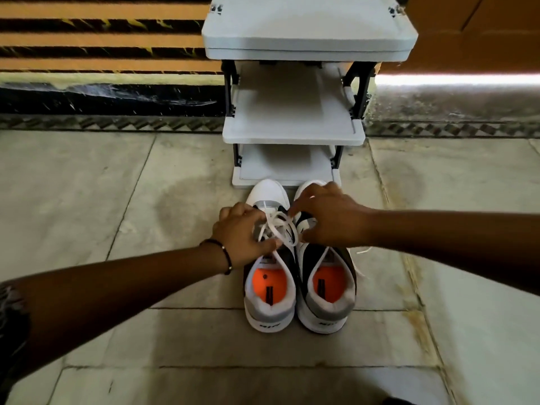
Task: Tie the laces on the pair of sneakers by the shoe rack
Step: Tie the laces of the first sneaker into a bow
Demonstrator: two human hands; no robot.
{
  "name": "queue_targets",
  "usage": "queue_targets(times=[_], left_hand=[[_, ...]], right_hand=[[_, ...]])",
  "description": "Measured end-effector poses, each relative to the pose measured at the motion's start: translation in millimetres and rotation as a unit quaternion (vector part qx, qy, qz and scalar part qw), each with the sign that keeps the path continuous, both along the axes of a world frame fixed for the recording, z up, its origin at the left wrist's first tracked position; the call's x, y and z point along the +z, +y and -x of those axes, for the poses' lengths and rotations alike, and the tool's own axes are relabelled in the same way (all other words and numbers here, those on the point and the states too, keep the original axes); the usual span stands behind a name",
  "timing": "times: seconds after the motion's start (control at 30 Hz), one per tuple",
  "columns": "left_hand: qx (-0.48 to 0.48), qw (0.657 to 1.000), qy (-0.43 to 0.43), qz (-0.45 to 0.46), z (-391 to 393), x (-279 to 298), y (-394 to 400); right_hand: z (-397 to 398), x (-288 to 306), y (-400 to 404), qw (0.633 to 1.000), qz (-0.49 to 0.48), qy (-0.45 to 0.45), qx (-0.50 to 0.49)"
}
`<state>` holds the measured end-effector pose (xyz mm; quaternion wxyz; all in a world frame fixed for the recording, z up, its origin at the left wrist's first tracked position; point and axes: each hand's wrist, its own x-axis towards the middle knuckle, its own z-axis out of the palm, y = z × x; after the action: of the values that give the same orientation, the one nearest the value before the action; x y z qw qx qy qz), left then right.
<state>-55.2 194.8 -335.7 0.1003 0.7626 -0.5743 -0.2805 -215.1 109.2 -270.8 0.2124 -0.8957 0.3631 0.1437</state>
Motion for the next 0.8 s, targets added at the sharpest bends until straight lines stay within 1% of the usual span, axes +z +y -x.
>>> queue_targets(times=[0.07, 0.1, 0.17, 0.23, 0.3, 0.37, 0.47, 0.57, 0.73, 0.8], left_hand=[[0.017, 0.999, 0.043, 0.005, 1.8, 0.4, -6.8], [0.028, 0.997, 0.069, 0.020, 3.4, -0.6, -8.5], [0.039, 0.991, 0.123, 0.045, 5.5, 1.4, -10.4], [0.063, 0.976, 0.204, 0.044, 5.9, 5.4, -10.7], [0.098, 0.951, 0.290, 0.036, 5.6, 11.3, -11.7], [0.137, 0.929, 0.344, 0.016, 4.4, 20.3, -16.2], [0.185, 0.885, 0.426, -0.033, 3.5, 34.4, -25.0], [0.205, 0.861, 0.463, -0.042, 5.4, 40.9, -28.1], [0.241, 0.835, 0.493, 0.016, 1.8, 49.6, -35.0], [0.235, 0.834, 0.498, 0.036, -0.1, 55.9, -38.8]], right_hand=[[-16.9, -11.5, 0.6, 0.992, -0.006, 0.097, 0.081], [-22.3, -16.4, 2.5, 0.988, -0.012, 0.114, 0.101], [-26.6, -20.9, 3.3, 0.991, -0.038, 0.074, 0.108], [-26.8, -17.4, -2.2, 0.993, -0.082, 0.033, 0.083], [-25.2, -9.6, -12.8, 0.989, -0.147, -0.001, 0.024], [-24.0, -2.7, -25.1, 0.979, -0.200, -0.036, -0.033], [-23.4, 1.6, -37.7, 0.971, -0.226, -0.058, -0.052], [-23.0, -0.8, -39.3, 0.965, -0.248, -0.062, -0.065], [-20.2, -4.9, -38.2, 0.962, -0.255, -0.061, -0.080], [-20.4, -5.9, -34.5, 0.957, -0.274, -0.059, -0.073]])
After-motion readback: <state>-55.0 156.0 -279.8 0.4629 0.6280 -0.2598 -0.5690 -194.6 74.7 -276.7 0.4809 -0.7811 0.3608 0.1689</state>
